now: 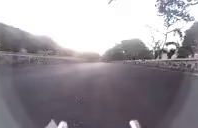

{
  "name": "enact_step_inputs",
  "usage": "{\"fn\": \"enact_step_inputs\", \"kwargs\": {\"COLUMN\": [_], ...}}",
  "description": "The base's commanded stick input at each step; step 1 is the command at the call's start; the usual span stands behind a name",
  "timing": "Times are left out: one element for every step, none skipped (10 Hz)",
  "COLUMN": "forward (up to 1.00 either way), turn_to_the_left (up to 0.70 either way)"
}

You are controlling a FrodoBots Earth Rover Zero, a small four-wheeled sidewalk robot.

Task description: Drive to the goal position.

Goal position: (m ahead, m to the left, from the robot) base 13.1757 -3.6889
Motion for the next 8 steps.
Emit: {"fn": "enact_step_inputs", "kwargs": {"forward": [0.70,0.70,0.70,0.70,0.70,0.70,0.70,0.70], "turn_to_the_left": [0.00,0.00,0.00,0.00,0.00,0.00,0.00,0.00]}}
